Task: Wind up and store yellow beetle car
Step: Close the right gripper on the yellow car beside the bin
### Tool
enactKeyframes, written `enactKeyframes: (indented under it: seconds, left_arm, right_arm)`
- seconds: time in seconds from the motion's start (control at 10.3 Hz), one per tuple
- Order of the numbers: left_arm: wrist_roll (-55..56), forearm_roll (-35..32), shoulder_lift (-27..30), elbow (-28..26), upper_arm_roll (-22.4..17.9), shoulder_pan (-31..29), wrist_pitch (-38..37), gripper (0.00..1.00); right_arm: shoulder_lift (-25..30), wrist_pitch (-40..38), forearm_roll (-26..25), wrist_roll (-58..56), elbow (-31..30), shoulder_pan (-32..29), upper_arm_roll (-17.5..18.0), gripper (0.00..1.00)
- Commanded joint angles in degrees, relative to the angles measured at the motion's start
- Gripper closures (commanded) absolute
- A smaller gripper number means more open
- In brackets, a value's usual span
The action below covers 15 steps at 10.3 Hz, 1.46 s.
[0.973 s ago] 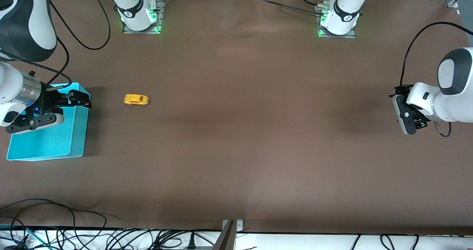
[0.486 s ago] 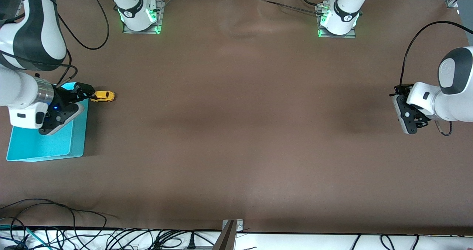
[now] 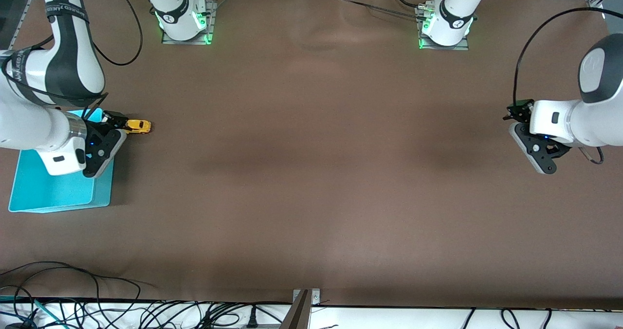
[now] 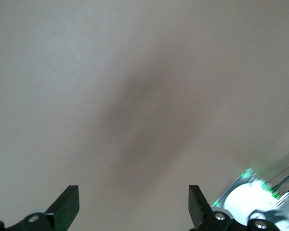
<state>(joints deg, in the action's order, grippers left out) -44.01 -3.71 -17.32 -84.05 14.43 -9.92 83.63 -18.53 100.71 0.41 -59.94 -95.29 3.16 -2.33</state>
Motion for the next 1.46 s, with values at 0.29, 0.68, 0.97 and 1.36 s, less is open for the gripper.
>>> enactKeyframes:
  seconds: [0.29,0.68,0.97,1.36]
  left_arm:
    - [24.9,2.8,6.1,1.6,0.4,5.9,-2.9,0.0]
    - [28.0,4.5,13.5,-8.9,-9.4,11.1,9.5,0.0]
    - [39.3,5.1,16.3,-11.6,-9.2,11.4,13.7,0.0]
    - [41.3,5.1,19.7,-12.1,-9.3,12.8,11.2,0.0]
  right_arm:
    - [8.3,13.4,-1.8,-5.7,-19.7,0.0,0.0,0.0]
    - [10.8,17.0,-3.0,-11.7,-26.4,-0.1,-2.0,0.0]
    - [11.8,20.7,-3.0,-15.9,-31.9,-0.1,-4.3,0.0]
    - [11.9,27.7,-5.1,-22.3,-36.1,-0.2,-6.0,0.0]
